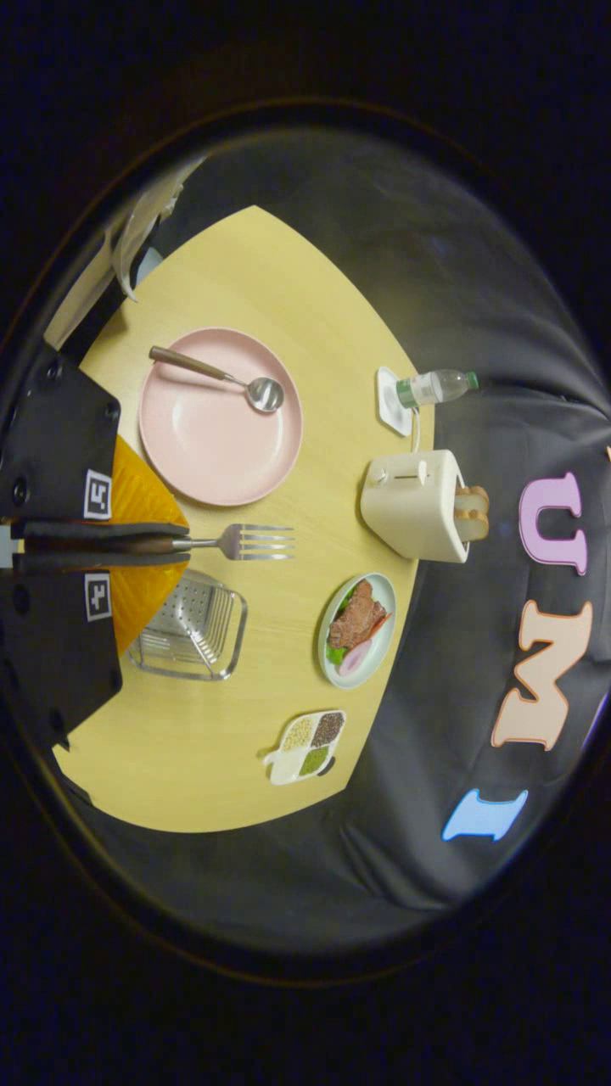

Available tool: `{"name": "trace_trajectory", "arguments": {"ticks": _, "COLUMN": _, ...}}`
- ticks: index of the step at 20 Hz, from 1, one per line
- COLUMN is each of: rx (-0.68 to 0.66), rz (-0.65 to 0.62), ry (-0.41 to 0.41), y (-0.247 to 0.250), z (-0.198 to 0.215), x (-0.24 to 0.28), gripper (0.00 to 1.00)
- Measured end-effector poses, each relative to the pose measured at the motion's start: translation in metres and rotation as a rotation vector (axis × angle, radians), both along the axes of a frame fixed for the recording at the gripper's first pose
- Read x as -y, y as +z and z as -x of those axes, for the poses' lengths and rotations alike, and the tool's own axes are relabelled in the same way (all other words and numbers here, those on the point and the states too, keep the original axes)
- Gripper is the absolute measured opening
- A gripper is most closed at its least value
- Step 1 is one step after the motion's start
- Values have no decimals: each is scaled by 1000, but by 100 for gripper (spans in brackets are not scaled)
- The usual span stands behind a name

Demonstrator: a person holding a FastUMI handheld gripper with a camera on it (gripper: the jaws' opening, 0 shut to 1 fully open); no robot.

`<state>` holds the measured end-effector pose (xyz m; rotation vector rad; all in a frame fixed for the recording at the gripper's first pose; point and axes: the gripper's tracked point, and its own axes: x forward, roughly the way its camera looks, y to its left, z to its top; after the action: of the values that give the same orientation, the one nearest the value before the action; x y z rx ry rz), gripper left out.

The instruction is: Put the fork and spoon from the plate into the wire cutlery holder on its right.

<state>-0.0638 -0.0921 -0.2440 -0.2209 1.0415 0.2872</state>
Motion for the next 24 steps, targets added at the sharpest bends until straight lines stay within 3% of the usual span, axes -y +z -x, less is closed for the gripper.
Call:
{"name": "trace_trajectory", "arguments": {"ticks": 13, "rx": -181, "rz": 85, "ry": 92, "y": -10, "z": 19, "x": 80, "gripper": 9}}
{"name": "trace_trajectory", "arguments": {"ticks": 19, "rx": -325, "rz": 106, "ry": 134, "y": -30, "z": 22, "x": 75, "gripper": 9}}
{"name": "trace_trajectory", "arguments": {"ticks": 24, "rx": -353, "rz": 107, "ry": 122, "y": -33, "z": 11, "x": 70, "gripper": 9}}
